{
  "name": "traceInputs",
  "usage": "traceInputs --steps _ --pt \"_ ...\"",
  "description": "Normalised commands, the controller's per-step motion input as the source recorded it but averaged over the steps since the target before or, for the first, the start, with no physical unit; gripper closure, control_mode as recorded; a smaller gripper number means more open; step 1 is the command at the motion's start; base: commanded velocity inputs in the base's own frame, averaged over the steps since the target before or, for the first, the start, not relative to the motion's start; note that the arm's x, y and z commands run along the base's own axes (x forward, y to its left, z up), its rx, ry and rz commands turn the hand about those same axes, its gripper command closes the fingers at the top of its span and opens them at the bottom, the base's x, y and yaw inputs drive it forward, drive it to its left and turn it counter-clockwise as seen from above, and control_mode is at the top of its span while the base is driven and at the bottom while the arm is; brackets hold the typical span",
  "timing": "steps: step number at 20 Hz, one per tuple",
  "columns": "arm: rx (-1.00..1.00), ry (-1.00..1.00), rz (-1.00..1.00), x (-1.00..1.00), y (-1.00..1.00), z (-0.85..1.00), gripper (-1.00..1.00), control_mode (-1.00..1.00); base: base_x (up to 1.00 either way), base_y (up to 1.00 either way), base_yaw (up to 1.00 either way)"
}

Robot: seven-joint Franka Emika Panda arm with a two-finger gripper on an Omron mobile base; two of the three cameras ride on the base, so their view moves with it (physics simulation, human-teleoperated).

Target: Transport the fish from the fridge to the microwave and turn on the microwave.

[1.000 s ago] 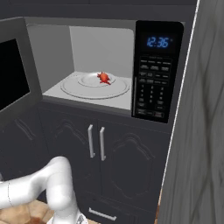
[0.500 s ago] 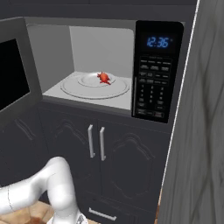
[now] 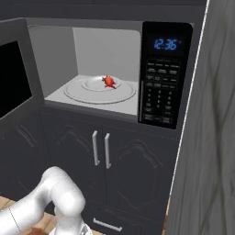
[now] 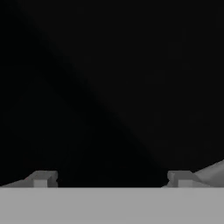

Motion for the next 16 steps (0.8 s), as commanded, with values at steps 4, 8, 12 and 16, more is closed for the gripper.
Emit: traceInputs --steps 4,8,12,16 --pt "0.04 -0.09 0.11 -0.08 -1.00 0.71 -1.00 -1.00 0.00 0.00 0.00" --pt "0.04 -0.12 0.12 -0.06 -1.00 0.53 -1.00 -1.00 0.00 0.00 0.00" --pt "0.07 -0.16 0.14 0.13 -1.00 0.03 -1.00 -1.00 0.00 0.00 0.00" --pt "0.12 -0.16 0.21 0.48 -1.00 0.00 -1.00 -1.00 0.00 0.00 0.00"
